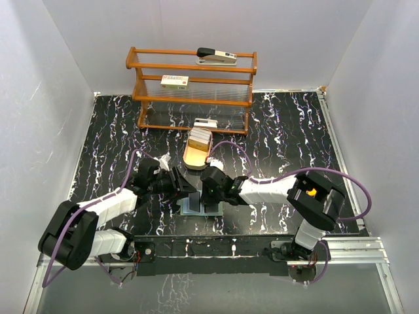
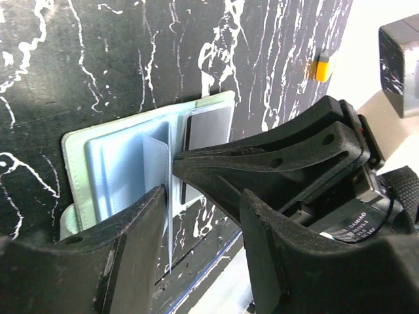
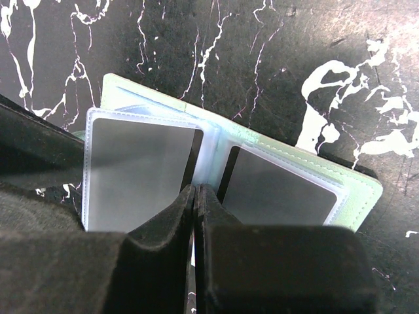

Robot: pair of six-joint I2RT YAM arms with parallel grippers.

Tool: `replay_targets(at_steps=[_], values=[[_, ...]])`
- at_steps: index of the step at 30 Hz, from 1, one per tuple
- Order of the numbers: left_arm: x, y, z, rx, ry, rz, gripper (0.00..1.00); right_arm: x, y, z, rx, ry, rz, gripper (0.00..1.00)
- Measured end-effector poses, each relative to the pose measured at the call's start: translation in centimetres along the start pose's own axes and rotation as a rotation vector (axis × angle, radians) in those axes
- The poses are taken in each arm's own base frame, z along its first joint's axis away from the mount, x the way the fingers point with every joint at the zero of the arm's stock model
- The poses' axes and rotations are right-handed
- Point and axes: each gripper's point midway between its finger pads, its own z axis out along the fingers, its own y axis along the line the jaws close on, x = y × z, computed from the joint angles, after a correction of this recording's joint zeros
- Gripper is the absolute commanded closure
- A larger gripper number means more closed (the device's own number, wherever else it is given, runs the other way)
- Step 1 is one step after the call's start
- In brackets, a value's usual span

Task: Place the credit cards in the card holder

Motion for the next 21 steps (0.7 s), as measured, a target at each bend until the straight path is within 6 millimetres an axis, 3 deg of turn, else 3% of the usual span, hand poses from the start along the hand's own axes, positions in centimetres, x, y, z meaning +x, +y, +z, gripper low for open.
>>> replay_targets(at_steps=[10,21], values=[[0.1,-2.0,0.0,0.081,0.015,-0.001,0.48,-0.4,0.1,-0.1,-0.025,-0.032,-0.039,0.86],[1.9,-2.8,0.9,0.089,0.066,0.026,0.48,-1.1,-0.2,-0.4,-0.023,-0.076,-0.076,0.76]])
